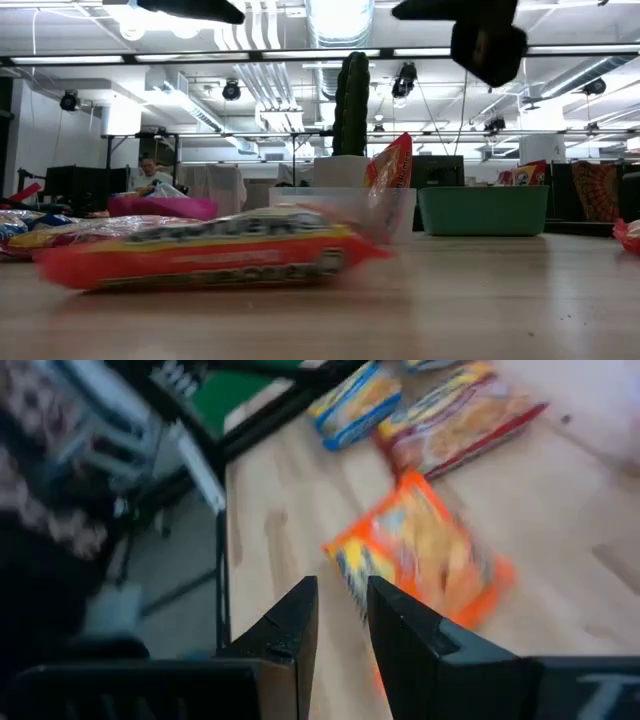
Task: Sort Maruchan noodles
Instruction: Put the orange noodle pack into the transparent bin
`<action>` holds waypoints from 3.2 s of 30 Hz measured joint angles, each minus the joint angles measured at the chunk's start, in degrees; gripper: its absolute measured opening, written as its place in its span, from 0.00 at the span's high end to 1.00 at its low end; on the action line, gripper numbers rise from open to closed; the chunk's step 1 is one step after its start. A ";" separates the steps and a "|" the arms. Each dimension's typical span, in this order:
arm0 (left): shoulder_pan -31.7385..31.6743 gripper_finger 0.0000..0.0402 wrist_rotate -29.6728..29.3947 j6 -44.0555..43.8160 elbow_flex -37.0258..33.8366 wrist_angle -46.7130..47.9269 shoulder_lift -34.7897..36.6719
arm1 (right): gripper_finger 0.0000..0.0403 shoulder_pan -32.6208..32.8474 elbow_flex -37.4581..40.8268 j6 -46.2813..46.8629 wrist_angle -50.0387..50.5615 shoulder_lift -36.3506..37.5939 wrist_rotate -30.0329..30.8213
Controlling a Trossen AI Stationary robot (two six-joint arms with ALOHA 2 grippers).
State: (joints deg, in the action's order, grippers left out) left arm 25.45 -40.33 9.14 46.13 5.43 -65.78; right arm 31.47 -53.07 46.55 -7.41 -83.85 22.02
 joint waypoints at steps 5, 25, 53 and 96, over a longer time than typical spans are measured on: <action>0.13 0.87 6.54 -4.12 0.00 0.16 -1.61 | 0.80 2.29 -0.56 -1.76 -0.53 -3.63 0.09; 4.24 0.87 32.98 -30.47 5.64 6.33 -18.53 | 0.80 3.27 -0.65 0.26 -1.02 -16.34 0.65; 7.58 0.87 31.91 -32.77 10.97 19.63 -30.67 | 0.32 -2.39 -1.06 19.53 -1.26 -17.50 0.56; 9.01 0.87 21.36 -28.10 10.69 20.00 -35.05 | 0.24 -6.02 -1.06 18.62 -5.48 -18.58 2.85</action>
State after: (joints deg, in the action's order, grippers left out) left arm 34.46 -18.97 -18.96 56.82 25.43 -100.83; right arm 25.45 -54.13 65.17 -12.89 -102.43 24.87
